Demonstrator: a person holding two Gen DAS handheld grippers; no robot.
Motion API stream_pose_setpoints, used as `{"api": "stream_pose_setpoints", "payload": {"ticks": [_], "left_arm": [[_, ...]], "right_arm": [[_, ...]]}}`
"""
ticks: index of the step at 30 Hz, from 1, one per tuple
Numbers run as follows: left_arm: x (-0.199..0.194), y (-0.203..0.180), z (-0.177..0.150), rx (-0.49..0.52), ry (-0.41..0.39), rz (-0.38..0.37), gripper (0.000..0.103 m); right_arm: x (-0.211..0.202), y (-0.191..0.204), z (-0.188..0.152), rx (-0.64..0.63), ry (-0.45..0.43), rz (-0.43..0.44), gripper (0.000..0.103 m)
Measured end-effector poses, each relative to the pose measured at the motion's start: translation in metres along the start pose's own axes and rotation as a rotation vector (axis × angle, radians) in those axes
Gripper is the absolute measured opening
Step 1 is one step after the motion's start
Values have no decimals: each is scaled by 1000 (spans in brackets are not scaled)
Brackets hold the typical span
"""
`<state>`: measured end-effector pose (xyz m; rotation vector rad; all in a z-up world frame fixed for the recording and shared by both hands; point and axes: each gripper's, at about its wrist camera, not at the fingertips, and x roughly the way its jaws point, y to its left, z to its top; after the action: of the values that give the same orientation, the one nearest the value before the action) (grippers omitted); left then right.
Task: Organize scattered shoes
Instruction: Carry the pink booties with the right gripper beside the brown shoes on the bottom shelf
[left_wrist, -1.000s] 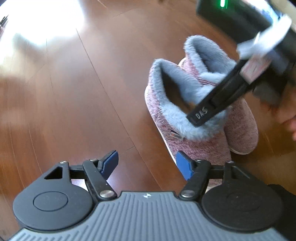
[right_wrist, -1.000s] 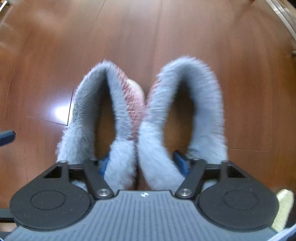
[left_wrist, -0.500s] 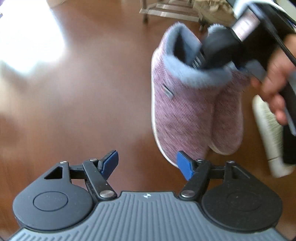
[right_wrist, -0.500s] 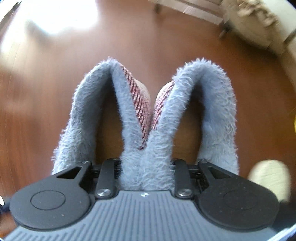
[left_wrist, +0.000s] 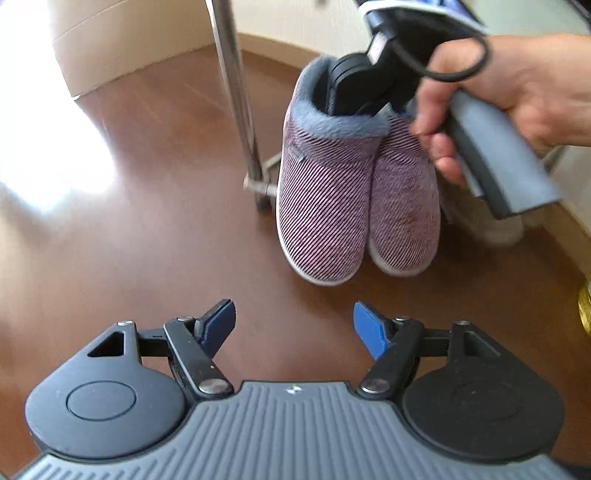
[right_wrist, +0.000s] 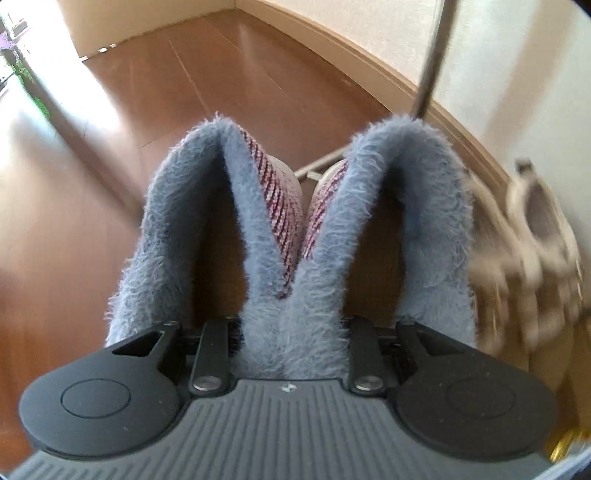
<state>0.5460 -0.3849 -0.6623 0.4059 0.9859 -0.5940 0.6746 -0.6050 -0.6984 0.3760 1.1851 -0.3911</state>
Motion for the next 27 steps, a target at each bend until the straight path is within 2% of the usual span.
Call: {"api": "stream_pose_setpoints", "payload": {"ticks": [3, 5, 6, 8, 9, 10, 12, 14, 17, 18, 20, 21, 22, 24, 26, 27], "left_arm": [[-2, -24, -4, -1, 1, -5, 72], [-4, -38, -10, 8, 7, -16, 72], [-8, -45, -14, 22, 14, -26, 72], [-14, -50, -35, 38, 24, -39, 72], [-24, -51, -46, 48, 32, -52, 72], [-32, -56, -58, 54, 37, -59, 72], [-45, -63, -71, 75, 45, -67, 72], [-67, -71, -53, 77, 48, -71, 72], [-90, -79, -50, 67, 48, -90, 72], [-107, -78, -56, 68, 55, -95, 72], [-122, -79, -58, 71, 76, -100, 72], [-132, -79, -59, 78, 92, -103, 72], [-145, -79, -63, 88, 112, -105, 72], [-194, -78, -69, 121, 143, -103, 72], [-236, -78, -69, 141, 152, -100, 72], [-271, -78, -66, 151, 152, -98, 72]], "right_arm": [[29, -8, 32, 87, 68, 7, 26], [38, -6, 42, 68, 69, 24, 28], [40, -2, 45, 42, 58, 32, 33], [32, 10, 46, -48, -25, 21, 53], [23, 16, 45, -96, -75, -9, 77], [11, 21, 44, -145, -139, -46, 89], [-11, 21, 38, -184, -234, -69, 88], [-42, 13, 16, -196, -311, -71, 88], [-83, -8, -45, -198, -300, -41, 88], [-95, -16, -65, -190, -282, -44, 88], [-131, -41, -129, -130, -208, -69, 84], [-143, -51, -146, -95, -180, -79, 79], [-168, -66, -179, -18, -131, -100, 78], [-221, -86, -226, 117, -79, -124, 77], [-270, -103, -254, 197, -74, -134, 77], [-302, -105, -265, 221, -77, -135, 77]]}}
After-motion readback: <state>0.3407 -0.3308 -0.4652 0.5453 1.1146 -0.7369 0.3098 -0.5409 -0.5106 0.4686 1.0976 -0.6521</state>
